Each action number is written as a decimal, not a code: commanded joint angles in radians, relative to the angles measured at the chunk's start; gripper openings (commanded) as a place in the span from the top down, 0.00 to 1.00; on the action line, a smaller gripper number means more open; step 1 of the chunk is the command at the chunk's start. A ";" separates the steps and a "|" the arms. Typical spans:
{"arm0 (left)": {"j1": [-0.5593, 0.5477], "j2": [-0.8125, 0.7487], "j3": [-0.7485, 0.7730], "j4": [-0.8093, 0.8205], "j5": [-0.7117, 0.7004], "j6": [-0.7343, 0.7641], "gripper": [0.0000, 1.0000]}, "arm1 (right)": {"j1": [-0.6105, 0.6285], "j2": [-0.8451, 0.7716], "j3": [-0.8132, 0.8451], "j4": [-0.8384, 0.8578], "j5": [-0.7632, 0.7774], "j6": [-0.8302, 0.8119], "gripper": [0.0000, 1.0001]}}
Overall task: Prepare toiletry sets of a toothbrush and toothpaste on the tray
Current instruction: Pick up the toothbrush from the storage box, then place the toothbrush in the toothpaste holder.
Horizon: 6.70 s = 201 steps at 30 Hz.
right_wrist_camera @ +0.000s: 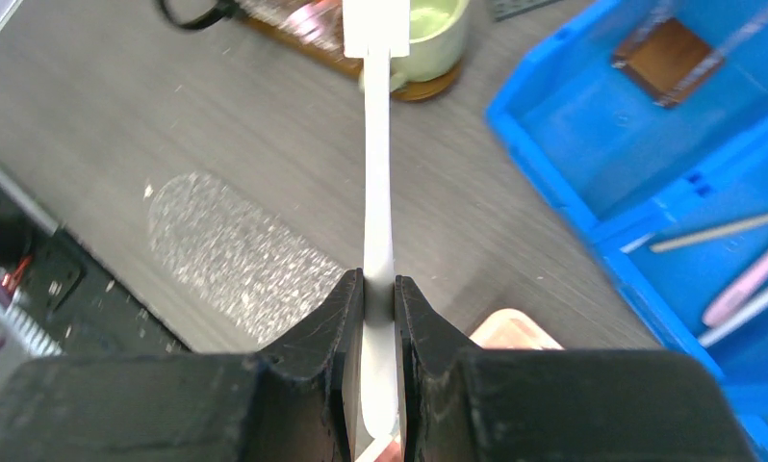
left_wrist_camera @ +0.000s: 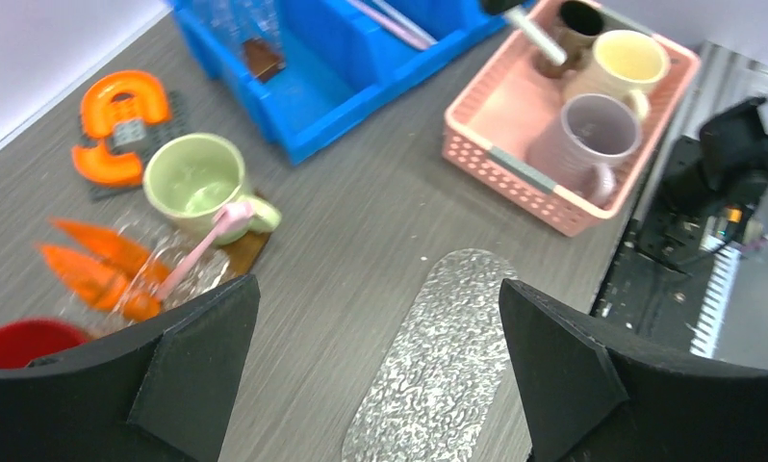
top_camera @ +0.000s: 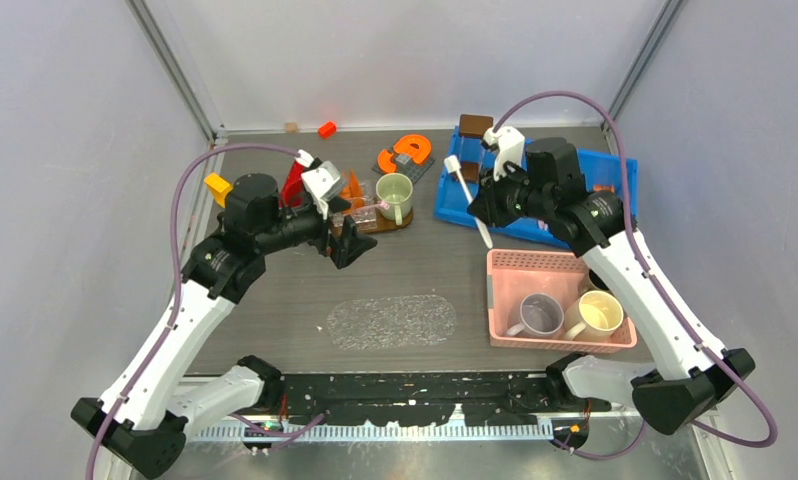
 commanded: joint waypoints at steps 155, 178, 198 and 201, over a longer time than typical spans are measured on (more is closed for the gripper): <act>0.048 0.220 -0.234 0.331 -0.671 -0.314 1.00 | 0.346 -0.676 -0.666 0.495 1.106 -0.231 0.00; 0.054 0.255 -0.198 0.278 -0.667 -0.317 0.65 | 0.346 -0.691 -0.671 0.498 1.099 -0.230 0.00; 0.054 0.084 -0.073 0.082 -0.674 -0.283 0.00 | 0.346 -0.608 -0.518 0.341 1.094 -0.038 0.00; 0.054 0.036 -0.060 0.047 -0.673 -0.279 0.00 | 0.346 -0.571 -0.441 0.254 1.090 0.069 0.00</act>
